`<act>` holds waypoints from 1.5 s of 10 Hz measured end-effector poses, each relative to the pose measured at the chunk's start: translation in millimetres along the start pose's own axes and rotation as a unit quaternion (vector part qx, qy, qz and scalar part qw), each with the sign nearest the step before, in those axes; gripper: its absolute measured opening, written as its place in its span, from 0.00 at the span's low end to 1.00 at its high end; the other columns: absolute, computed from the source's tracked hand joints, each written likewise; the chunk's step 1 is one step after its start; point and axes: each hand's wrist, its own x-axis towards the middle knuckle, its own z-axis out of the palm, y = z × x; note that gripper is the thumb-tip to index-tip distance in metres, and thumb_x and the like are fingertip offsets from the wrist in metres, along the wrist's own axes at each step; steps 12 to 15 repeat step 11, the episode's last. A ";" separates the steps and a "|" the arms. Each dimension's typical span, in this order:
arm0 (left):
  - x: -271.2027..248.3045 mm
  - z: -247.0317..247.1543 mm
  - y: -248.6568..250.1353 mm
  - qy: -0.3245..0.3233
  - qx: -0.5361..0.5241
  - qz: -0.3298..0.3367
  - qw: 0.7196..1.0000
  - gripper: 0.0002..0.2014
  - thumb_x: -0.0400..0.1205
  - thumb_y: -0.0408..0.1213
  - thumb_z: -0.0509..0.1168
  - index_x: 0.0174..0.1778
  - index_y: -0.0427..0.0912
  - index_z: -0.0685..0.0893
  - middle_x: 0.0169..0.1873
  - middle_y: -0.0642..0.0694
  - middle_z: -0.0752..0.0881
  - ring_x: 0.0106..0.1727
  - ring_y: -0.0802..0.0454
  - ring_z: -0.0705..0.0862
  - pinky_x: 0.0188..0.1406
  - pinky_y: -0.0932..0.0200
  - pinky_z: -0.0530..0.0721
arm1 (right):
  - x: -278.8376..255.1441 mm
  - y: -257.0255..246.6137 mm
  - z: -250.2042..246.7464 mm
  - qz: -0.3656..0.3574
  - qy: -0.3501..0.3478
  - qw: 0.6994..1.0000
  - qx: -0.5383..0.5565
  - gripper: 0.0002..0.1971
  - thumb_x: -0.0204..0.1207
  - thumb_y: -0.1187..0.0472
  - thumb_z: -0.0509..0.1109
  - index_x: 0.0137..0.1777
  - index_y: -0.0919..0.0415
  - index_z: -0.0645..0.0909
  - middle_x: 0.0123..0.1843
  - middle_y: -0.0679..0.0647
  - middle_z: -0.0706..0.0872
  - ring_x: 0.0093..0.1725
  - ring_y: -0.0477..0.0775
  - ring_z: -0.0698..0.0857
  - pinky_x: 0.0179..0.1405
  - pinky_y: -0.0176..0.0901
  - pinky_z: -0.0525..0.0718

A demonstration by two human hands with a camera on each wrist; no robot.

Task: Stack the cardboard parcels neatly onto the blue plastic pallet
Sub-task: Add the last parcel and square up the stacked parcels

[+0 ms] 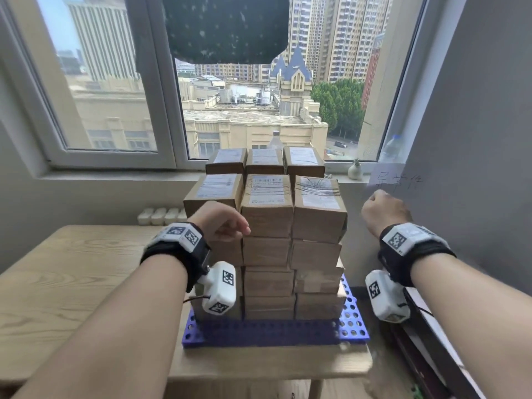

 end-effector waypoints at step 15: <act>23.5 -52.8 15.2 0.203 0.205 0.073 0.955 0.23 0.87 0.42 0.56 0.79 0.41 0.69 0.77 0.40 0.73 0.76 0.40 0.72 0.72 0.53 0.70 | -19.5 -85.0 -5.8 -0.165 -0.079 0.983 0.036 0.23 0.88 0.51 0.51 0.79 0.58 0.69 0.81 0.58 0.71 0.80 0.61 0.69 0.79 0.55 0.65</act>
